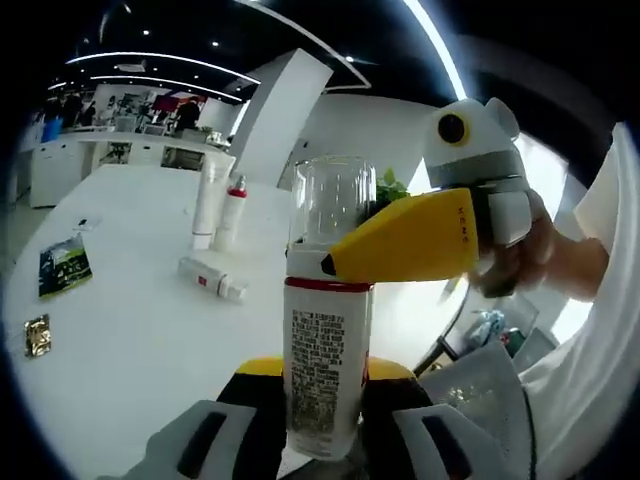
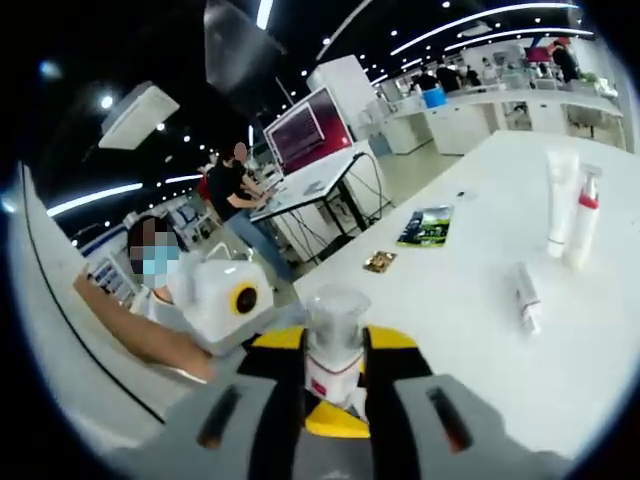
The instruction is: Arrange the skincare products in the storage area until every visible bottle or jar stands upright without overlapping.
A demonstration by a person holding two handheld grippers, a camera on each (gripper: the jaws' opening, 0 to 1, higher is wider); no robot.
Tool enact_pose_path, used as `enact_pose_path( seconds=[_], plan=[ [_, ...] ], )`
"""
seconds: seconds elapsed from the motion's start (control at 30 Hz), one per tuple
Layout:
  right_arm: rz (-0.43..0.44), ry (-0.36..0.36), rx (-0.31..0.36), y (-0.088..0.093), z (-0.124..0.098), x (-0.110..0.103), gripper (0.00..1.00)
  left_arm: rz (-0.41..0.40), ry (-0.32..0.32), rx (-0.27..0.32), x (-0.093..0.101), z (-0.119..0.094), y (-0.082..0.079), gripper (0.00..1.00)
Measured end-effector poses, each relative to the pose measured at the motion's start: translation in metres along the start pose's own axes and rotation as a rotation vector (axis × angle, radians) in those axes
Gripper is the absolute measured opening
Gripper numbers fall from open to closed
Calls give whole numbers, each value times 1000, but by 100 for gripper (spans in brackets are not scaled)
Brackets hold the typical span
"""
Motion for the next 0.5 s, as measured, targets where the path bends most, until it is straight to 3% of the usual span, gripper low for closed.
enact_pose_path(
  seconds=[0.07,0.17,0.23,0.33,0.5],
  plan=[
    [2,14,27,-5,-3,3,22,-20,-44,21,-5,-3,-5,34],
    [12,51,94,-19,-12,15,22,48,-130,32,-17,-7,-13,47],
    [-2,78,129,-27,-16,23,22,110,-176,39,-25,-13,-19,51],
    [3,103,136,-30,-19,37,22,176,-252,18,-40,-28,-26,49],
    [-1,164,135,-27,-21,60,22,239,-438,92,-66,-57,-50,57]
  ],
)
Point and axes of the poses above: the point that each gripper's makers call its tool centre point, and the gripper's own axes: z roughly forward along the fingers, x roughly to its right, y roughly out of its underside, the point moved 5 cm from there along -z, roughly backward along the fingers, and after that the axes turned 8 degrees about -z, right-handed, at the moved point
